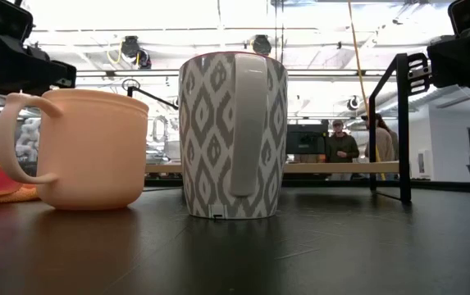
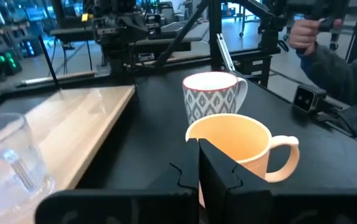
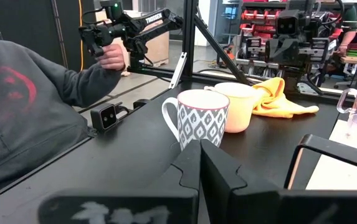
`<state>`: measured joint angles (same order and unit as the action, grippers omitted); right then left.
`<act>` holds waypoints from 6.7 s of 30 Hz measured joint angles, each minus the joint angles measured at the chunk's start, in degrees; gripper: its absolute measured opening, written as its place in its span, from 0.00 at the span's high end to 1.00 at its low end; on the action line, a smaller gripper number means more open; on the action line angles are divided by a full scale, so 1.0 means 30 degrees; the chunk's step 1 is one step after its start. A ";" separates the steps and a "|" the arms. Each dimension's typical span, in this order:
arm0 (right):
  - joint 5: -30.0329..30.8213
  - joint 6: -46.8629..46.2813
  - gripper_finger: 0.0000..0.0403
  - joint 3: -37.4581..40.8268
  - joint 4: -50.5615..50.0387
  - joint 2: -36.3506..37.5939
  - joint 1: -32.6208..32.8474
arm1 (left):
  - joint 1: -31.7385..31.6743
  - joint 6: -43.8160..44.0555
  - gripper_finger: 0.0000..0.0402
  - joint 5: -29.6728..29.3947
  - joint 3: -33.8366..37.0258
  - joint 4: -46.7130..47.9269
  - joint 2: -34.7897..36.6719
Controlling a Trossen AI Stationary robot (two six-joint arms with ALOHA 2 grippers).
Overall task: Stack small to large cups/mugs on shelf
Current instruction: Put the light orange mug on the shelf
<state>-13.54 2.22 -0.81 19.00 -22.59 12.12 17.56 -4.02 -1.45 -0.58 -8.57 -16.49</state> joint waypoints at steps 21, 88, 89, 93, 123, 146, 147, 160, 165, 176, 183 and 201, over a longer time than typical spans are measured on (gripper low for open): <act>0.0004 0.0138 1.00 0.0000 0.0000 0.0007 -0.0004 | 0.0000 0.1084 0.98 0.0044 0.0000 -0.2993 0.0000; 0.0000 0.0138 1.00 0.0000 -0.0011 0.0003 0.0000 | -0.0607 0.1495 0.72 0.3112 -2.1697 1.5987 -2.1356; 0.0000 0.0138 1.00 -0.0004 -0.0012 0.0007 -0.0005 | -0.0634 0.1467 0.68 0.3125 -2.1900 1.6056 -2.1601; 0.0000 0.0138 1.00 -0.0003 -0.0015 0.0007 -0.0007 | -0.0844 0.1393 0.53 0.3147 -2.2328 1.6160 -2.2343; 0.0000 0.0138 1.00 0.0004 -0.0052 -0.0007 -0.0003 | -0.1667 0.0359 0.39 0.3490 -2.2340 1.7536 -2.5981; 0.0005 0.0204 1.00 0.0002 -0.0058 -0.0022 -0.0002 | -0.2310 -0.0355 0.64 0.3644 -2.2345 1.8621 -2.6017; 0.0007 0.0211 1.00 0.0004 -0.0058 -0.0022 0.0000 | -0.2310 -0.0362 0.65 0.3648 -2.2345 1.8621 -2.6017; 0.0003 0.0219 1.00 0.0001 -0.0058 -0.0022 0.0000 | -0.2310 -0.0938 0.87 0.4116 -2.2345 1.8373 -2.6017; 0.0000 0.0219 1.00 -0.0004 -0.0055 -0.0019 0.0000 | -0.2310 -0.0878 0.98 0.4029 -2.2345 1.8353 -2.6011; 0.0002 0.0219 1.00 -0.0002 -0.0058 -0.0029 -0.0004 | -0.2301 -0.1680 0.99 0.3695 -2.2406 1.8324 -2.6002; 0.0004 0.0219 1.00 -0.0001 -0.0133 -0.0034 -0.0007 | -0.1956 -0.2551 0.99 0.1586 -2.4071 1.9959 -2.6002; 0.0002 0.0040 1.00 0.0002 -0.0146 -0.0036 -0.0002 | -0.1668 -0.3857 0.99 0.1545 -2.6520 2.1324 -2.6002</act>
<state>-13.53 2.34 -0.80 18.57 -22.70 12.11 12.56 -15.59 3.18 -80.14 55.40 -94.50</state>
